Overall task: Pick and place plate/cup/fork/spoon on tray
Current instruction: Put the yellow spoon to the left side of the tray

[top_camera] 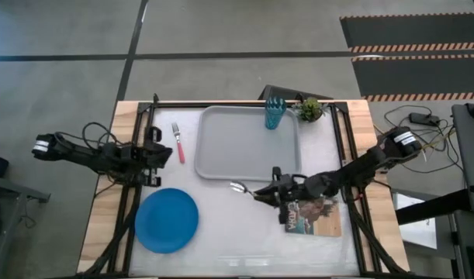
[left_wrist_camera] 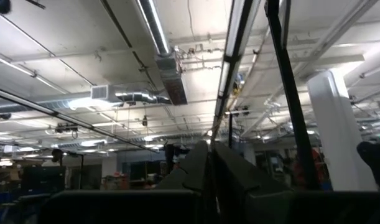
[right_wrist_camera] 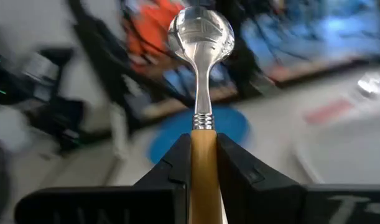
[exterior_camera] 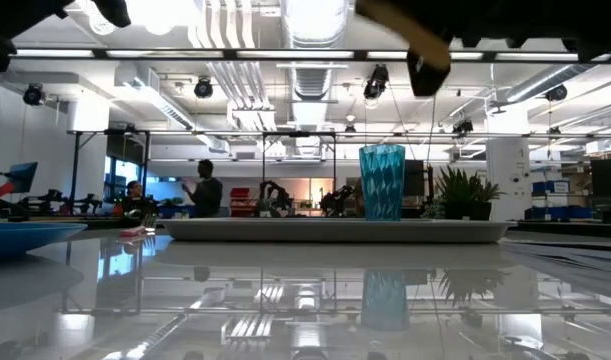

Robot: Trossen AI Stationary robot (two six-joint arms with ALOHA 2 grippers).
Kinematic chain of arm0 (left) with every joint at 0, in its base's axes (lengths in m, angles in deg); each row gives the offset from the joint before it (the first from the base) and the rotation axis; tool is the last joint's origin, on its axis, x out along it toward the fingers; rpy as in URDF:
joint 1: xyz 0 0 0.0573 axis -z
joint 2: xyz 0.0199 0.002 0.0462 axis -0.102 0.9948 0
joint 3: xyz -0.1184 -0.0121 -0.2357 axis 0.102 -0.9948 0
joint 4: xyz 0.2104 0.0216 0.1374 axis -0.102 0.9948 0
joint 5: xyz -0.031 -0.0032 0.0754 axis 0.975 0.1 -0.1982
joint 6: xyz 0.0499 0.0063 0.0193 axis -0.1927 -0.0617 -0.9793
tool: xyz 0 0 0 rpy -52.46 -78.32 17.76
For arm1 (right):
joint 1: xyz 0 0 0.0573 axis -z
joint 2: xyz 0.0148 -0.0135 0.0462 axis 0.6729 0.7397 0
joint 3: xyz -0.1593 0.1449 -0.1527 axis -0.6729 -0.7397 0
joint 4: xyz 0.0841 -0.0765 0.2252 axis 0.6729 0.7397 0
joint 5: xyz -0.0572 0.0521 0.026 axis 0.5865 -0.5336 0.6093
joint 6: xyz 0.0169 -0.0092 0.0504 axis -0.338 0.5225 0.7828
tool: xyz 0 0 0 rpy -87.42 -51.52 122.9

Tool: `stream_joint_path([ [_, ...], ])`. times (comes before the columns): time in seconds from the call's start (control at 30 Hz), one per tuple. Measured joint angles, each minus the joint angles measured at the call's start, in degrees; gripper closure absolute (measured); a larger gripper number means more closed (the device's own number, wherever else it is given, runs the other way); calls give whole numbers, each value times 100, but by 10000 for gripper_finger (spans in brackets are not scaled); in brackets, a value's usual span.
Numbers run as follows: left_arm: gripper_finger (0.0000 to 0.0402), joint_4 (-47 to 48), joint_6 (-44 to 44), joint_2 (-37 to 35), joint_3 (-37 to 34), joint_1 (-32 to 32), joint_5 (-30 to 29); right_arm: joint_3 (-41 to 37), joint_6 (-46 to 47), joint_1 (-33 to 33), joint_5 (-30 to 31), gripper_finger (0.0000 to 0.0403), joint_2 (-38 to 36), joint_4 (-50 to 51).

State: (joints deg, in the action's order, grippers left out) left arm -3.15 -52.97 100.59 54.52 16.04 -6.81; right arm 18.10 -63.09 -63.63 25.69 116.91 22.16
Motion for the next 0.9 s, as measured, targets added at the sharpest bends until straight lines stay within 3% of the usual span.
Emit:
stream_joint_path([
  [0.37, 398, 91, 589, 2562, 1026, 168, 321, 111, -76, 489, -2040, 366, -48, -1020],
  [0.6, 398, 27, 584, 3877, 2002, 464, 327, 481, -425, 601, -2470, 366, -50, -1087],
  [0.9, 397, -97, 580, 4628, 2832, 569, 526, 644, -495, 734, -2745, 366, -50, -1060],
])
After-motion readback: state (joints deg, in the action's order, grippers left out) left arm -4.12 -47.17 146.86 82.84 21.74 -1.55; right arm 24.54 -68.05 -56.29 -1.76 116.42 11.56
